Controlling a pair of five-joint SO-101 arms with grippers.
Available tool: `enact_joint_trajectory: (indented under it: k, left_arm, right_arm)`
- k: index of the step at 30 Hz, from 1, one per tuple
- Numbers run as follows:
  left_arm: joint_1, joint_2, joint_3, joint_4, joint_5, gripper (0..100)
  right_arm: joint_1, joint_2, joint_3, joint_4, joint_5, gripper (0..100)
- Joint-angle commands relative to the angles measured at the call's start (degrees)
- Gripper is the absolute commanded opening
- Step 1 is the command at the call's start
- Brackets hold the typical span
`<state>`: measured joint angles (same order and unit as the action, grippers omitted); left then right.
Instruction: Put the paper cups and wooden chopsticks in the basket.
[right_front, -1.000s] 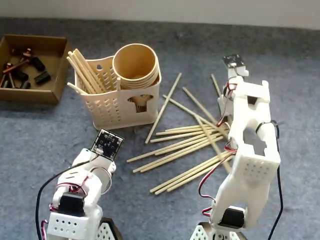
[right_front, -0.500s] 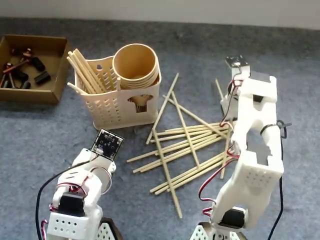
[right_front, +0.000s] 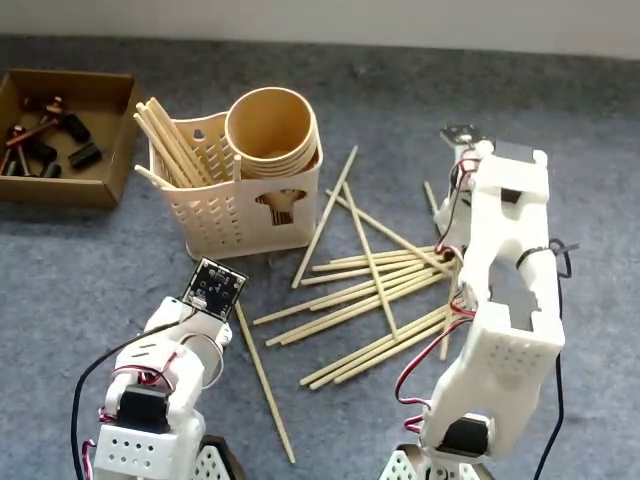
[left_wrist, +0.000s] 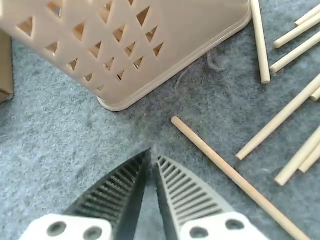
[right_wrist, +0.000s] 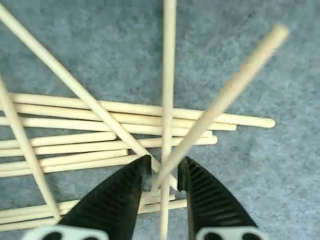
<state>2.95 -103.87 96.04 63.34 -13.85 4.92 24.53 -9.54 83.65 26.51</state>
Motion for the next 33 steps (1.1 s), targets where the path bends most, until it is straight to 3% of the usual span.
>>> enact_joint_trajectory:
  k: [1, 13, 20, 24, 33]
  left_arm:
    - [-0.6, -0.6, 0.7, -1.2, -0.4, 1]
    - [-0.6, -0.6, 0.7, -1.2, -0.4, 1]
    - [-0.6, -0.6, 0.7, -1.2, -0.4, 1]
    - [-0.6, -0.6, 0.7, -1.2, -0.4, 1]
    - [-0.6, -0.6, 0.7, -1.2, -0.4, 1]
  right_arm:
    - [-1.1, -3.0, -1.1, 0.1, 0.6, 12.5]
    - [-1.5, -2.9, -1.2, -0.3, 0.5, 12.3]
    - [-1.7, -2.9, -1.0, -9.7, 0.4, 12.3]
    - [-1.7, -2.8, -0.9, -14.5, -3.3, 12.3]
    - [-4.5, 5.2, -1.6, -15.8, -3.4, 12.3]
